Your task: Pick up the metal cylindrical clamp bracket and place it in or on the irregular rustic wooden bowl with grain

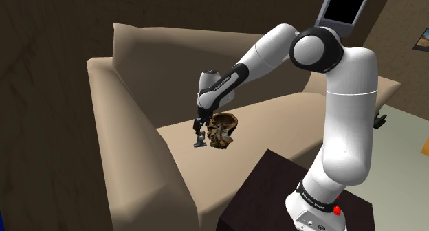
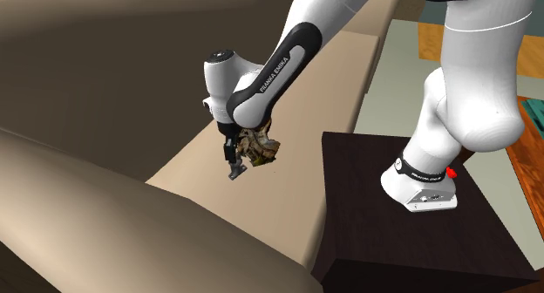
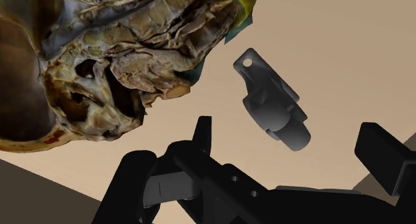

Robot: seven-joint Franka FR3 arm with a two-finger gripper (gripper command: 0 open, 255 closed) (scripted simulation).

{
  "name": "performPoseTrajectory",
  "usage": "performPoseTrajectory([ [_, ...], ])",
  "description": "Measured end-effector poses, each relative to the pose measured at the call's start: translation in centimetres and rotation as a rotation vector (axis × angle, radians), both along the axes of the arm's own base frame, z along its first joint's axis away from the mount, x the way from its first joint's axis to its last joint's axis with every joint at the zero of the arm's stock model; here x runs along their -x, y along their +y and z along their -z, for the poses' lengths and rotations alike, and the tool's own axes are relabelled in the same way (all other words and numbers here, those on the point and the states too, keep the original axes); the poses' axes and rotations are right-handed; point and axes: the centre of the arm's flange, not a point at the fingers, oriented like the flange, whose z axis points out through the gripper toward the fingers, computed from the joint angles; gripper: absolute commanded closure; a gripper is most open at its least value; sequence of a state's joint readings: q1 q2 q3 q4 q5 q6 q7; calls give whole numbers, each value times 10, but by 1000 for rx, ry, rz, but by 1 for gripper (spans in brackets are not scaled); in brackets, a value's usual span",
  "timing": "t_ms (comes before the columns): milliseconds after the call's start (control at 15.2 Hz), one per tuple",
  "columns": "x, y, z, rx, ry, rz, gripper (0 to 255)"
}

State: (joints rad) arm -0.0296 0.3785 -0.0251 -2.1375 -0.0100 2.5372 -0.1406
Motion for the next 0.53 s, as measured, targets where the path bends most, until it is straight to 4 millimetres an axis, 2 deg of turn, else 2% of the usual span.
performPoseTrajectory([
  [66, 0, 0, 0, 0, 0, 0, 255],
  [528, 0, 0, 0, 0, -1, 0, 255],
])
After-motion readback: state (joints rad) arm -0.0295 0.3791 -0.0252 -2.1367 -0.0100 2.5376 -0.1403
